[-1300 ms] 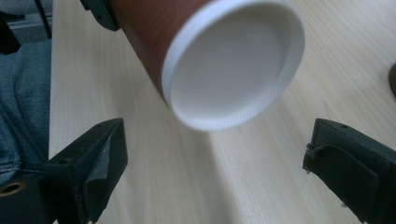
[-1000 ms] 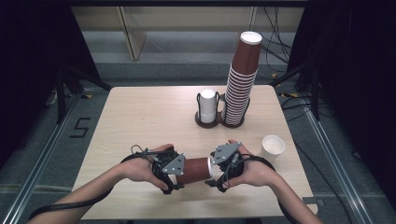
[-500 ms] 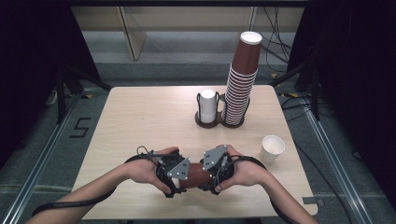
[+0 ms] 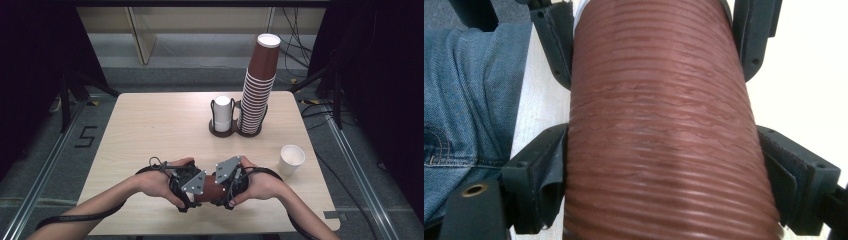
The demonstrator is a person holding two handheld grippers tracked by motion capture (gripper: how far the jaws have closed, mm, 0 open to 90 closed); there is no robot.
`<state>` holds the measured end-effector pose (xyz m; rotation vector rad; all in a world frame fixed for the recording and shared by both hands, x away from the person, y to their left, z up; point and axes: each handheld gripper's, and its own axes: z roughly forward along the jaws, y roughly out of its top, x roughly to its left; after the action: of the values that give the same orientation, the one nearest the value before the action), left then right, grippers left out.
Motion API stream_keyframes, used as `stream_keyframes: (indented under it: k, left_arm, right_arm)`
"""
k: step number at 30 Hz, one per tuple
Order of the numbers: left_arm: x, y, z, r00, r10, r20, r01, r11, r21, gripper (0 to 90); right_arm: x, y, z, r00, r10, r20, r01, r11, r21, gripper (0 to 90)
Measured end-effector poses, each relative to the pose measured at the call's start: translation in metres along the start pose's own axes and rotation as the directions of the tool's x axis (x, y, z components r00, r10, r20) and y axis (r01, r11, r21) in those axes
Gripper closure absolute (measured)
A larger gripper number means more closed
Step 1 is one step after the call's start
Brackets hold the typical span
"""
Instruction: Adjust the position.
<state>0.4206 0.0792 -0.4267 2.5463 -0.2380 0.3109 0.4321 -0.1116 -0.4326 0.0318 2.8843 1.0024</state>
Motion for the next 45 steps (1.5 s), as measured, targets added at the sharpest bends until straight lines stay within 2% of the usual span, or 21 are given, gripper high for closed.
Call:
stream_keyframes:
  k: [3,4,5,8,11,16,20,21,23,27,31,33,34,37,38,39,40,41,43,44,45]
  left_arm:
    - [-0.001,0.001,0.001,0.9999,-0.005,0.01,0.005,1.0,0.005,11.9]
    - [-0.001,0.001,0.001,0.9999,-0.003,0.011,0.003,1.0,0.006,11.9]
    - [-0.001,0.001,0.002,0.9999,0.003,0.01,-0.003,0.9999,0.01,11.9]
    - [-0.002,0.002,0.003,0.9998,0.002,0.018,-0.002,1.0,0.009,12.0]
    - [-0.002,0.002,0.003,0.9998,0.006,0.021,-0.006,0.9999,0.011,12.0]
    - [-0.003,0.002,0.005,0.9997,0.006,0.024,-0.006,0.9999,0.012,12.0]
    - [-0.002,0.002,0.004,0.9997,0.004,0.023,-0.004,0.9999,0.012,12.0]
    - [-0.001,0.002,0.004,0.9997,0.0,0.024,0.0,0.9999,0.012,12.0]
    - [0.0,0.003,0.004,0.9997,0.0,0.024,-0.001,0.9999,0.014,11.9]
    - [0.0,0.004,0.005,0.9999,0.004,0.013,-0.004,0.9996,0.027,11.2]
    - [-0.001,0.004,0.006,1.0,-0.003,0.004,0.003,0.9997,0.026,9.8]
    - [-0.001,0.004,0.005,1.0,-0.008,0.003,0.008,0.9997,0.023,8.5]
    - [-0.001,0.004,0.005,0.9999,-0.015,0.002,0.015,0.9997,0.022,7.2]
    - [0.0,0.001,0.005,0.9998,-0.018,-0.012,0.019,0.999,0.041,2.2]
    - [-0.001,-0.001,0.005,0.9995,-0.029,-0.01,0.029,0.9988,0.038,1.8]
    - [-0.001,-0.002,0.005,0.9994,-0.034,-0.007,0.034,0.9988,0.036,1.0]
    - [-0.001,-0.002,0.005,0.9994,-0.034,-0.007,0.034,0.9988,0.036,0.2]
    - [-0.001,-0.005,0.004,0.9994,-0.033,-0.009,0.033,0.999,0.029,0.1]
    - [-0.001,-0.008,0.004,0.9981,-0.06,-0.014,0.06,0.9982,0.006,0.0]
    - [-0.001,-0.008,0.004,0.9981,-0.06,-0.014,0.06,0.9982,0.006,0.0]
    - [0.0,-0.01,0.004,0.9975,-0.068,-0.019,0.068,0.9977,-0.001,0.0]
  right_arm:
    - [0.0,0.0,0.001,1.0,-0.003,-0.003,0.003,1.0,0.004,16.9]
    - [0.003,-0.001,0.001,0.9994,0.034,-0.009,-0.033,0.999,0.015,17.5]
    - [0.003,-0.001,0.001,0.9993,0.036,-0.009,-0.036,0.999,0.019,17.8]
    - [0.002,-0.002,0.001,0.9999,0.005,-0.014,-0.004,1.0,0.015,18.4]
    - [0.004,-0.004,0.0,0.9991,0.038,-0.02,-0.038,0.999,0.021,19.0]
    - [0.002,-0.006,0.001,0.9997,0.014,-0.021,-0.014,1.0,0.018,19.3]
    - [0.003,-0.007,0.0,0.9995,0.025,-0.02,-0.025,1.0,0.016,19.6]
    - [0.002,-0.008,0.0,0.9997,0.013,-0.02,-0.013,1.0,-0.004,19.9]
    - [0.003,-0.009,0.0,0.9989,0.043,-0.019,-0.043,0.999,-0.005,20.3]
    - [-0.002,-0.01,0.002,0.9998,-0.018,-0.01,0.018,1.0,-0.008,20.8]
    - [-0.003,-0.01,0.001,0.9993,-0.033,-0.018,0.033,0.999,-0.009,20.7]
    - [-0.002,-0.011,0.0,0.9998,-0.019,-0.009,0.019,1.0,-0.008,20.7]
    - [-0.001,-0.012,-0.002,0.9996,0.016,-0.023,-0.017,1.0,-0.02,20.6]
    - [-0.003,-0.013,-0.004,0.9996,-0.025,-0.013,0.025,0.999,-0.034,20.6]
    - [0.0,-0.015,-0.006,0.9997,0.02,-0.016,-0.021,0.999,-0.026,20.6]
    - [-0.002,-0.016,-0.006,0.9999,-0.013,-0.002,0.013,0.999,-0.044,20.5]
    - [-0.002,-0.016,-0.006,0.9999,-0.013,-0.002,0.013,0.999,-0.044,20.5]
    - [0.0,-0.019,-0.009,0.9996,0.027,0.001,-0.027,0.999,-0.046,20.5]
    - [-0.002,-0.021,-0.01,1.0,-0.002,0.003,0.002,0.998,-0.069,20.5]
    - [0.001,-0.023,-0.011,0.9992,0.039,0.006,-0.038,0.997,-0.072,20.4]
    - [0.001,-0.023,-0.011,0.9992,0.039,0.006,-0.038,0.997,-0.072,20.4]
